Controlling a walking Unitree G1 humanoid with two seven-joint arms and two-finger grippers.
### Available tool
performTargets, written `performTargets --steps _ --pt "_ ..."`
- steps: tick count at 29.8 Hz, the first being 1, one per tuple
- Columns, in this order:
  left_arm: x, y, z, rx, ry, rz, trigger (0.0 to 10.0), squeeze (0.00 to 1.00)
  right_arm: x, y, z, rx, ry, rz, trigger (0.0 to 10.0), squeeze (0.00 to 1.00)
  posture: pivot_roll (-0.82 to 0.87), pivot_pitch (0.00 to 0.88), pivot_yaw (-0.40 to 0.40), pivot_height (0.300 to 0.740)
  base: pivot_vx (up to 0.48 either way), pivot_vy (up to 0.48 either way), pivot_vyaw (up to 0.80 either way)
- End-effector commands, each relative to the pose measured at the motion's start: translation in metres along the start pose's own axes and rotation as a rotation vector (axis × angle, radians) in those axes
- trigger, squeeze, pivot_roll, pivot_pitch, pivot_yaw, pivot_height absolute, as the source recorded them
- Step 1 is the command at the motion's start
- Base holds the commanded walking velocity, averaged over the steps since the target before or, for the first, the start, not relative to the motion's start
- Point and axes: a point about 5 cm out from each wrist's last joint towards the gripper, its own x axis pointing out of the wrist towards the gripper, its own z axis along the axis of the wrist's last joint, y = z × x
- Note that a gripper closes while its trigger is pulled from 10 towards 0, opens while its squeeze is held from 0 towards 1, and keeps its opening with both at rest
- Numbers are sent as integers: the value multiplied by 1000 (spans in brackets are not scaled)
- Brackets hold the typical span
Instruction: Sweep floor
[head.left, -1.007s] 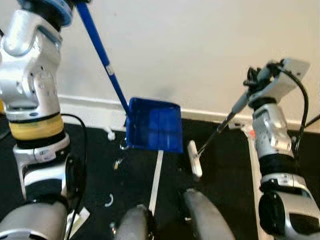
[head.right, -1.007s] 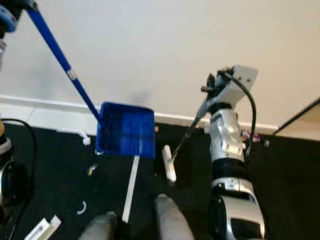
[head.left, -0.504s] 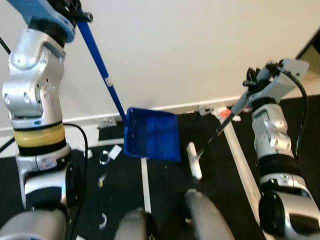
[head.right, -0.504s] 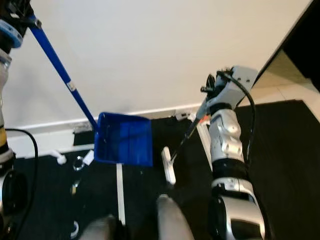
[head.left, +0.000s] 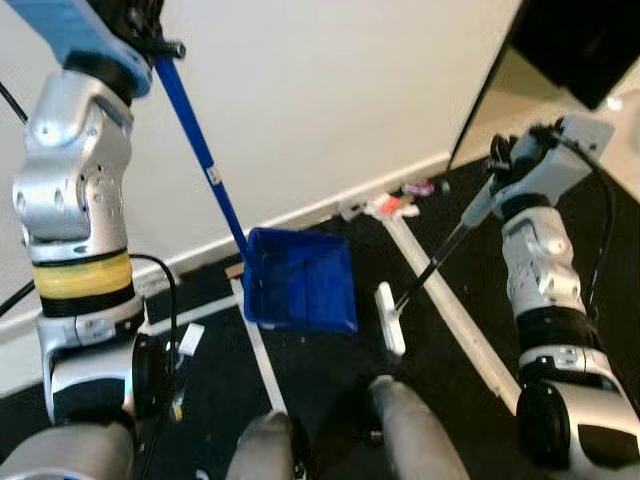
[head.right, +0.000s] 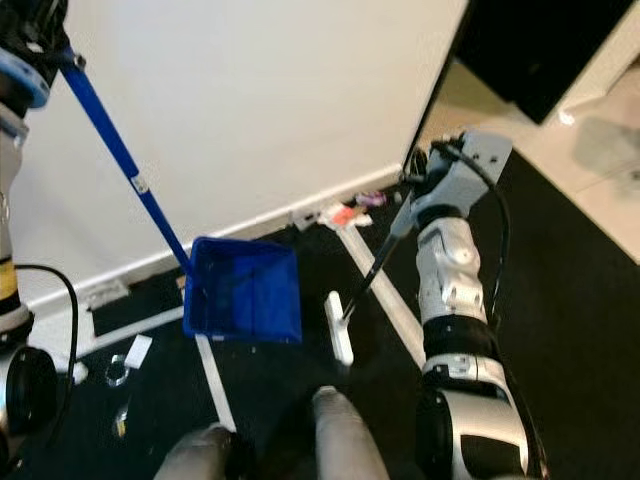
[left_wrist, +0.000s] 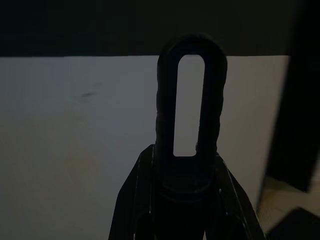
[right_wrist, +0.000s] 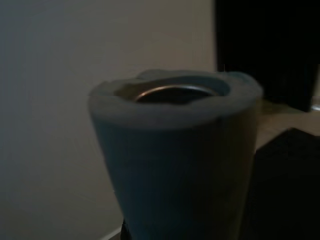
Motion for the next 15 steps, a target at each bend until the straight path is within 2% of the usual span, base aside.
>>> performTargets --steps 1,15 --pt "0 -3 3 -29 -35 -13 10000 0 1 0 6 4 -27 2 10000 0 20 71 6 740 0 0 -763" --pt "-1 -2 -3 -46 -9 -5 10000 0 1 0 6 4 -27 1 10000 0 21 75 6 740 0 0 -761"
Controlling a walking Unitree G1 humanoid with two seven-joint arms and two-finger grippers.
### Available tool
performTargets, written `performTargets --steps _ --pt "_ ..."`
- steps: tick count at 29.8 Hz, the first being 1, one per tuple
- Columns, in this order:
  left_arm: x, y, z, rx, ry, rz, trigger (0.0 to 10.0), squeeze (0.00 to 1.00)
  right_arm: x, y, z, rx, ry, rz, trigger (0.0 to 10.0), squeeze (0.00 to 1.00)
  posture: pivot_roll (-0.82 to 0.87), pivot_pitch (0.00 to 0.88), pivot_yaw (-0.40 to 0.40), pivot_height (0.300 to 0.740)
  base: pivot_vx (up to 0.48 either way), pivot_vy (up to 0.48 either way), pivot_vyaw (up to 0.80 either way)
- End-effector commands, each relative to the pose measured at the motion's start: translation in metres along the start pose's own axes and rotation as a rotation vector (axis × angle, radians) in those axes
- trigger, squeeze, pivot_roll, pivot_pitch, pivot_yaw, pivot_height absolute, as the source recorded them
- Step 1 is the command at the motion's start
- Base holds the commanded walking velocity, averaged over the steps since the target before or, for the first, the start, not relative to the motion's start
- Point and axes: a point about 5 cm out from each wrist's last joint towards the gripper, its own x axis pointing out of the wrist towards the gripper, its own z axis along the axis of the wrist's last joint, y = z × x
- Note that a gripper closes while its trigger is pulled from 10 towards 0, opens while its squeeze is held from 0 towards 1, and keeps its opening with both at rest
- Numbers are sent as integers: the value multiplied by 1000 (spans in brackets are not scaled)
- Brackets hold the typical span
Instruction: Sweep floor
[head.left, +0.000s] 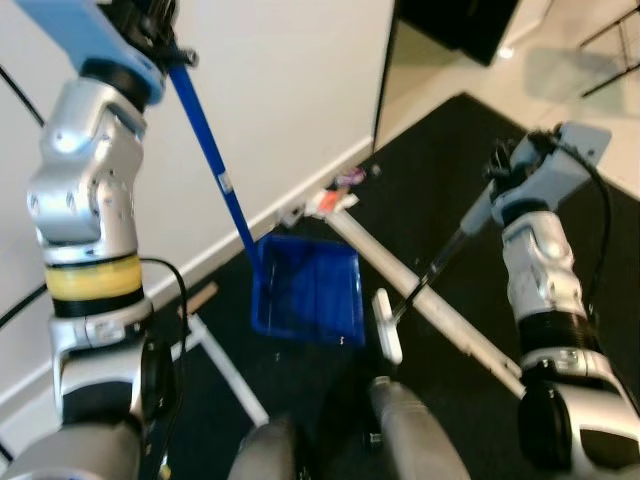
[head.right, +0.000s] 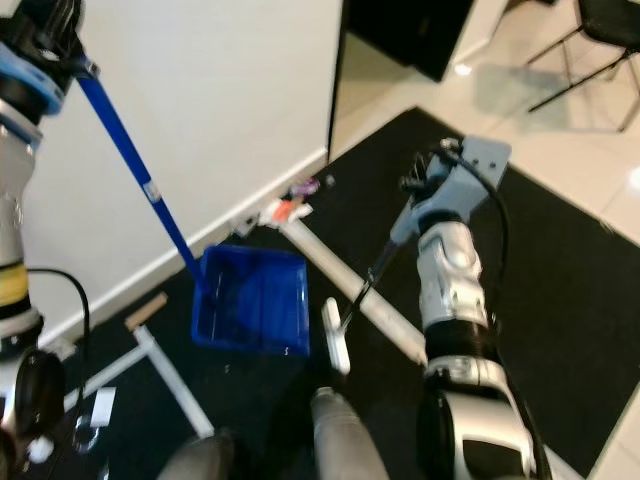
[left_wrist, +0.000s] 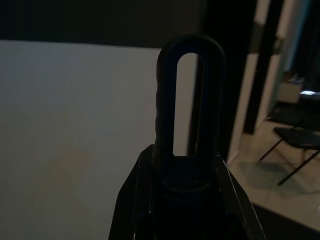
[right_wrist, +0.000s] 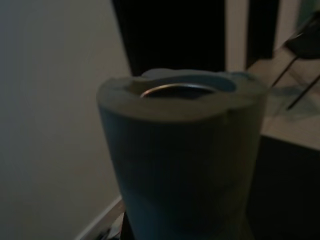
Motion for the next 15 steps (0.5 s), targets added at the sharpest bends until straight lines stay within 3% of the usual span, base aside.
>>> performTargets --steps 1,13,15 --pt "-1 2 2 -4 -19 9 10000 0 1 3 4 9 -24 7 10000 0 21 75 6 740 0 0 -763" --pt "-3 4 -6 -15 6 26 10000 0 0 3 4 8 -24 7 10000 0 19 77 3 740 0 0 -761" --pt "-3 4 -7 -14 8 28 10000 0 0 3 4 2 -26 10 10000 0 19 77 3 740 0 0 -313"
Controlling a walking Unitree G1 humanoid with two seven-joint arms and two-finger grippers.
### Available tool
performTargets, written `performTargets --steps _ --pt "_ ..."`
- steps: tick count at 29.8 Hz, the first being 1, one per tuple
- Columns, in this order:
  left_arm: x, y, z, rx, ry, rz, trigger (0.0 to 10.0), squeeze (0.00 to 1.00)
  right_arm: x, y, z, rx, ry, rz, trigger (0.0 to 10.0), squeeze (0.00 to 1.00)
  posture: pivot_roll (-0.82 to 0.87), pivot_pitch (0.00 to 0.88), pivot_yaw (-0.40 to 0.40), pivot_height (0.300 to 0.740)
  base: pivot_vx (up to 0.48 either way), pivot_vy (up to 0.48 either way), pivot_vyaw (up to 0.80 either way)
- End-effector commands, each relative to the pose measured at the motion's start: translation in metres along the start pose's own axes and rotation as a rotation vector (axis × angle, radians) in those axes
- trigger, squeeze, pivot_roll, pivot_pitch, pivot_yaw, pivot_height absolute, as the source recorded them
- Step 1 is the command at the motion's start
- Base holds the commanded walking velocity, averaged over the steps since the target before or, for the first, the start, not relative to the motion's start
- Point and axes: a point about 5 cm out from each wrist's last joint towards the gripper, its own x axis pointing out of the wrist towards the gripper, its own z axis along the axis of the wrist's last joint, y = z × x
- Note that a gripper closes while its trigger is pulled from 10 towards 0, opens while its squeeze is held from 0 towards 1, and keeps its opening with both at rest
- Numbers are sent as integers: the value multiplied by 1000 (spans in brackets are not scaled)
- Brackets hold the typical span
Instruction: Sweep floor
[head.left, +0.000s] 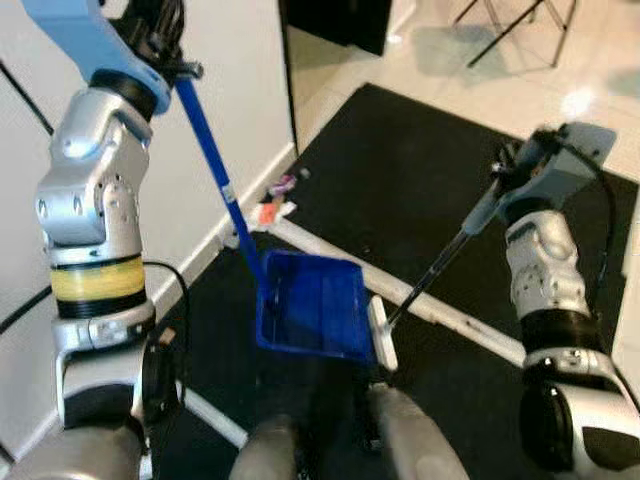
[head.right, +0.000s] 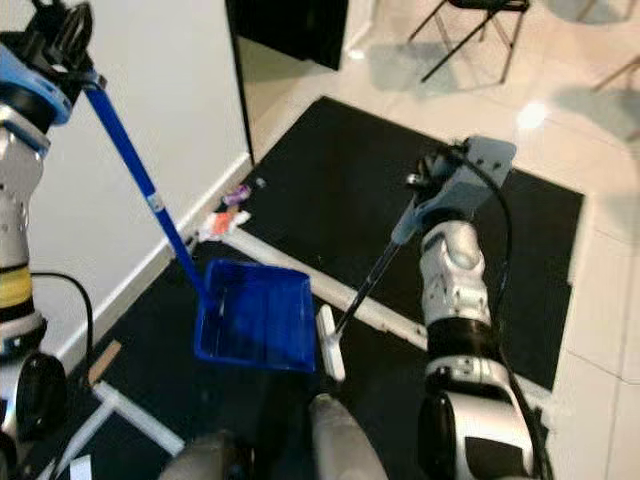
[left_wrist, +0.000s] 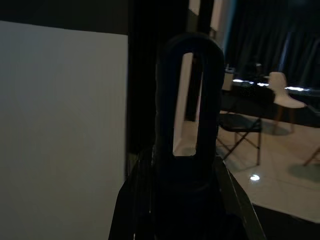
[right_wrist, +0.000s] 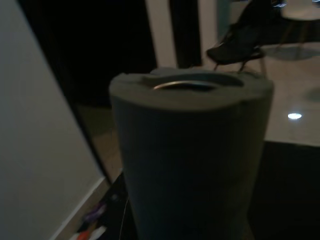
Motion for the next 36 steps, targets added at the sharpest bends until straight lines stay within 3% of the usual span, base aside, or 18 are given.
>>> performTargets --steps 1,11,28,36 --pt "-2 2 4 3 -29 9 10000 0 1 3 4 2 -25 10 10000 0 19 77 3 740 0 0 0" --pt "-3 1 -1 -1 -26 15 10000 0 0 4 4 0 -28 12 10000 0 19 77 3 740 0 0 0" --pt "-3 -1 -4 -3 -28 15 10000 0 0 3 3 9 -26 9 10000 0 19 77 3 740 464 0 0" --pt "-3 -2 -3 -4 -30 13 10000 0 0 3 4 10 -27 9 10000 0 16 77 3 740 480 0 -742"
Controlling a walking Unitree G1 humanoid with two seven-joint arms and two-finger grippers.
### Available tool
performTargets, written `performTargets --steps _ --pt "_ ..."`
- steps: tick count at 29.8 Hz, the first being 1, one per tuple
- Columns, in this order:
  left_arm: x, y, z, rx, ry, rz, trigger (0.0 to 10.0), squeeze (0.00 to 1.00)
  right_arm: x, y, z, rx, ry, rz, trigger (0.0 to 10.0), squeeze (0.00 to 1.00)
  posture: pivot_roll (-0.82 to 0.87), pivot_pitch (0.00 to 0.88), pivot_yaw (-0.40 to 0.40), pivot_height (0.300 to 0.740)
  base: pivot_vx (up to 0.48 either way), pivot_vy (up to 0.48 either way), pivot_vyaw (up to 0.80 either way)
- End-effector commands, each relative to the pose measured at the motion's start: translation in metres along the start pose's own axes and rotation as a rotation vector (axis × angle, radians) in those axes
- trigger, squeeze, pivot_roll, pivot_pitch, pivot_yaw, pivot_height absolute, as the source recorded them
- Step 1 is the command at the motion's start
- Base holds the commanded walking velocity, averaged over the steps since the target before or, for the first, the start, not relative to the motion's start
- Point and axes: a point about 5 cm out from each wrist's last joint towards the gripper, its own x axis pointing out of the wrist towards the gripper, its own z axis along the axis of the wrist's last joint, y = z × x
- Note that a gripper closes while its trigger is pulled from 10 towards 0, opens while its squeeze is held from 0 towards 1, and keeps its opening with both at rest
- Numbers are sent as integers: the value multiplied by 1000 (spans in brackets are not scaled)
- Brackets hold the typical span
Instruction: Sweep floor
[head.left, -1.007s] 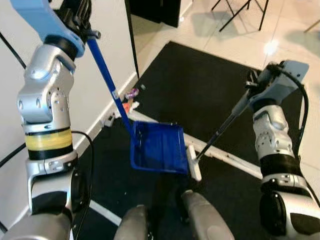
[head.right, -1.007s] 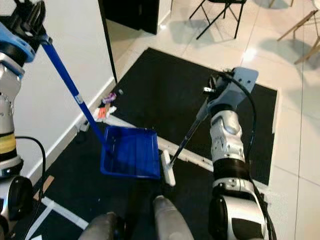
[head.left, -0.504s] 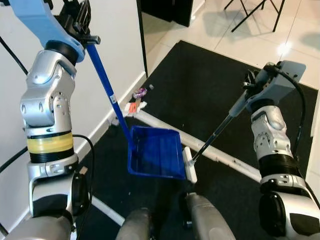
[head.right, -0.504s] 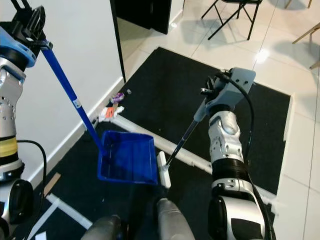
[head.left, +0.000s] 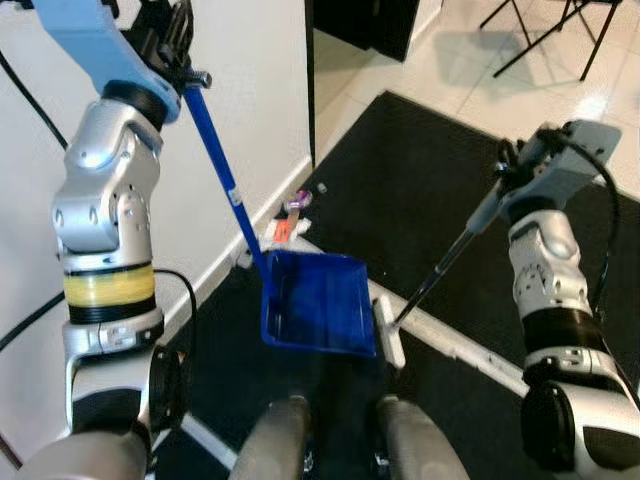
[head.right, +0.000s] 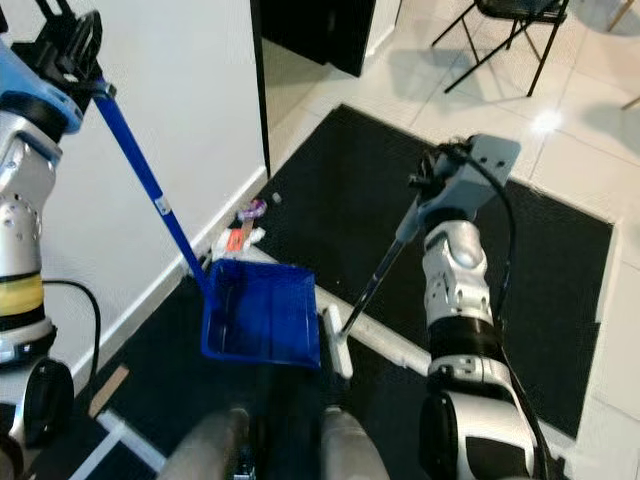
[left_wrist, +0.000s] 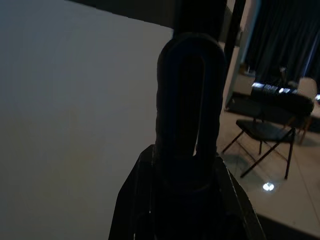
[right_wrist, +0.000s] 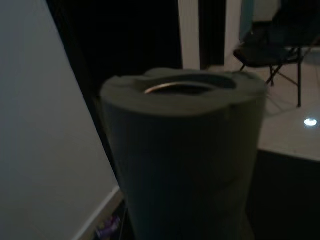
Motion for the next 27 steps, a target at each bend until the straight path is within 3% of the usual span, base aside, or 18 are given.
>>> performTargets --steps 1,6,21,27 --pt "2 -4 8 -4 -40 -21 10000 0 1 -3 8 -3 -34 -6 10000 0 16 76 3 740 398 0 -744" --pt "3 -5 9 -4 -42 -22 10000 0 1 -3 8 -3 -36 -6 10000 0 16 76 3 740 390 0 -685" --pt "3 -5 9 -4 -39 -22 10000 0 2 -3 9 -9 -37 -1 10000 0 15 68 3 740 361 0 0" --pt "-2 -4 5 -4 -18 -23 10000 0 2 -2 8 -11 -32 5 10000 0 17 70 3 740 0 0 0"
